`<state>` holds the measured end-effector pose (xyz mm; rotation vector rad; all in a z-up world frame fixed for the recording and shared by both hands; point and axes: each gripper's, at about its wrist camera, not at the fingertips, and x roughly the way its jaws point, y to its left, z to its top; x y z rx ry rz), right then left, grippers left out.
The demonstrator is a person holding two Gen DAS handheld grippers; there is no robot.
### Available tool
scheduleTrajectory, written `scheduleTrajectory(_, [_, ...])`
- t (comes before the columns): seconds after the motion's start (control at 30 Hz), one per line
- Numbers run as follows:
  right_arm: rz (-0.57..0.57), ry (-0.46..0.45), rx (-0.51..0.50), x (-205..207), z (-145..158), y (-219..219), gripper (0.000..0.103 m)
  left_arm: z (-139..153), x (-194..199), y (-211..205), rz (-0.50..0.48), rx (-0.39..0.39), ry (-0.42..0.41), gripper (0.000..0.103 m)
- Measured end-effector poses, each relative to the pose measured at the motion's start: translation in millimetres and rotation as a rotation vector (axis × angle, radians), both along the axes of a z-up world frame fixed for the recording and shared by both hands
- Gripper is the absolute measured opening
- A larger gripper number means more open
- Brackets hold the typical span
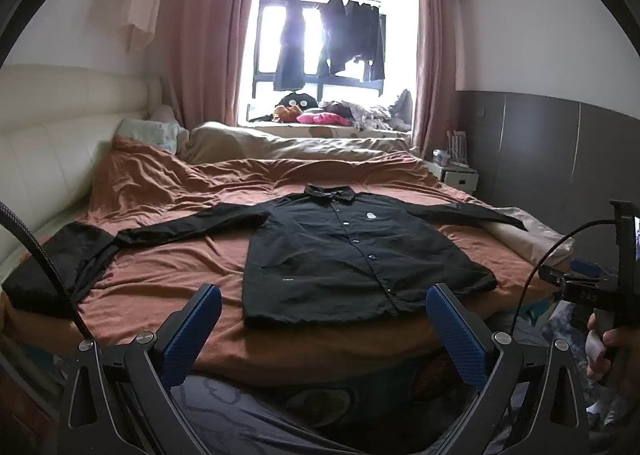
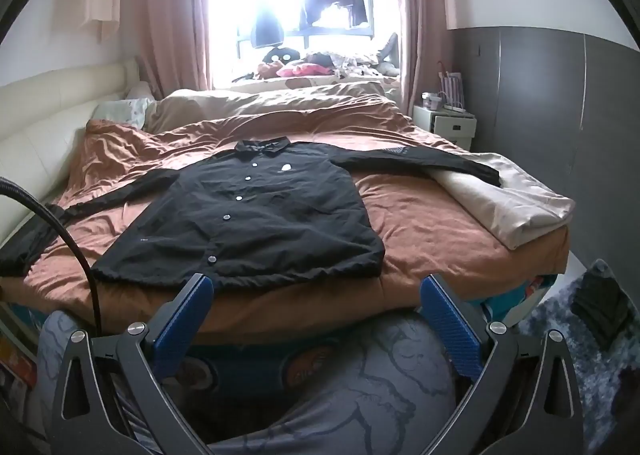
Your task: Fold large clothes
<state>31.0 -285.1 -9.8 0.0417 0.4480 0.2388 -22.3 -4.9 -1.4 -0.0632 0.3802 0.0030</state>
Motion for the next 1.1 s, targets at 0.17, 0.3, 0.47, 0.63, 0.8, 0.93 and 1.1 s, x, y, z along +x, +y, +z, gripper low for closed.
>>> scheduleTrajectory(0.17, [0.000, -0.004, -0.002, -4, 1, 0, 0.103, 0, -3, 1, -0.009, -0.007, -0.010, 0.103])
scheduleTrajectory(0.3, [-0.001, -0.004, -0.002, -6, 1, 0, 0.103, -1, -4, 1, -0.007, -0.008, -0.012, 0.103])
scheduleTrajectory(0.47, [0.001, -0.010, -0.002, -4, 0, -2, 0.103, 0, -4, 3, -0.010, -0.011, -0.013, 0.103])
scheduleTrajectory(0.63, [0.000, -0.006, 0.001, -7, 1, -2, 0.103, 0, -4, 2, -0.007, -0.008, -0.015, 0.103])
scheduleTrajectory(0.8, [-0.007, -0.007, 0.002, -11, 3, -3, 0.103, 0, -10, 5, -0.002, -0.013, -0.027, 0.103])
scheduleTrajectory(0.93, [-0.010, -0.008, 0.005, -12, 3, -3, 0.103, 0, -13, 7, 0.006, -0.015, -0.036, 0.103])
scheduleTrajectory(1.1, [-0.014, -0.033, -0.027, -12, 3, 0, 0.103, 0, -13, 8, 0.014, 0.001, -0.033, 0.103])
